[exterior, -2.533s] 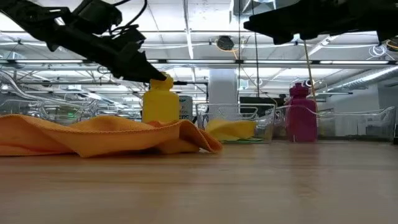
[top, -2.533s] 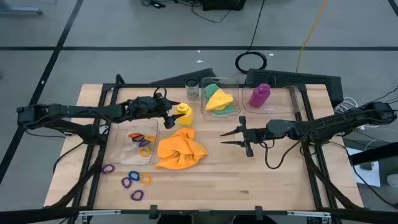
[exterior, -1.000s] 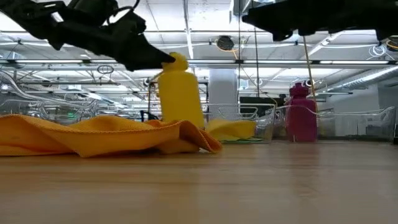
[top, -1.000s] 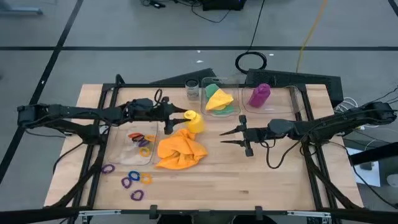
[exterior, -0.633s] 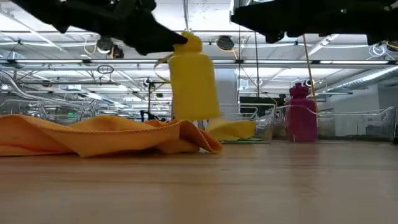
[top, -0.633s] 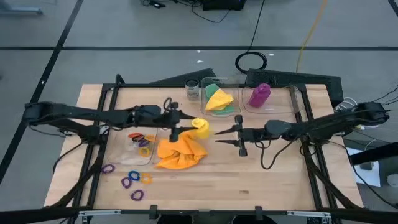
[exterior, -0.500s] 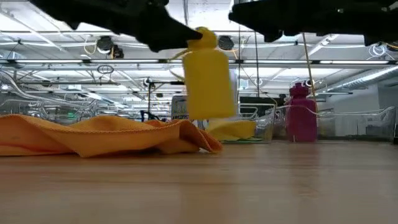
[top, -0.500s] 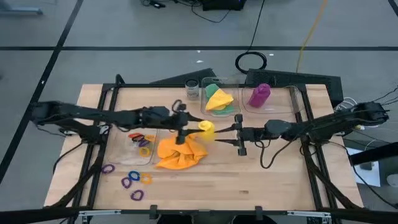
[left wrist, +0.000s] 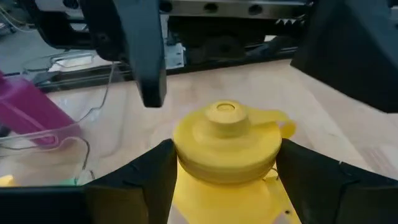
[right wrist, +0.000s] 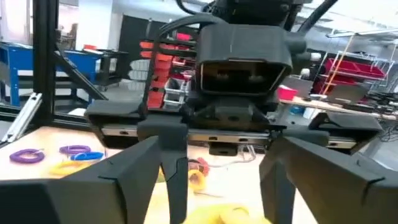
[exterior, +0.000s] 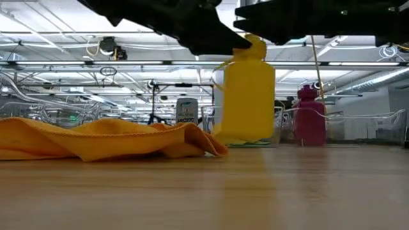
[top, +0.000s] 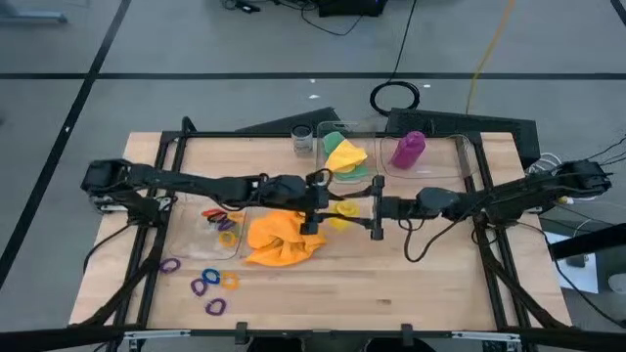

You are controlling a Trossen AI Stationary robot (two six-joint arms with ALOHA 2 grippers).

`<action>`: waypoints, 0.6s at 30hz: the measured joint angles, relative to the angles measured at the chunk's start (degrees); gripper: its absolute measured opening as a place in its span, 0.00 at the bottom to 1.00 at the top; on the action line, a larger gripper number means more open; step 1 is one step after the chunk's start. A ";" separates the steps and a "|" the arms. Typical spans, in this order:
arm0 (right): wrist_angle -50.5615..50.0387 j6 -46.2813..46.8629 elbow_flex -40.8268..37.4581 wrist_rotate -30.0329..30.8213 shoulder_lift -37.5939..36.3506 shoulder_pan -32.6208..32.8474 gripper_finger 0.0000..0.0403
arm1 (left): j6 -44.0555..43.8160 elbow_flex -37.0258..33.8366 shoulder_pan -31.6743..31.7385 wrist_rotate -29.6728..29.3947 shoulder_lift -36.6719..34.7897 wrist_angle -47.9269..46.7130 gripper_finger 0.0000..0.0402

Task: Pick & Place Sports Items
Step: Put the yellow water bottle into the top right transparent bin

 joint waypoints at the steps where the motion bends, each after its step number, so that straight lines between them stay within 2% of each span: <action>1: -0.22 -0.04 0.00 0.09 0.00 0.00 0.63 | 0.00 0.16 -0.03 -0.01 0.11 -0.26 0.49; 9: -6.54 1.30 0.00 0.35 -2.34 0.00 0.57 | -0.02 0.32 -0.04 -4.64 -0.29 -1.21 0.49; 12: -10.91 2.71 0.00 0.35 -4.04 0.00 0.53 | 0.01 0.32 -0.01 -4.93 -0.29 -1.34 0.49; 18: -12.93 3.56 -0.01 0.51 -5.05 0.00 0.45 | -0.02 0.32 -0.06 -4.95 -0.29 -0.89 0.49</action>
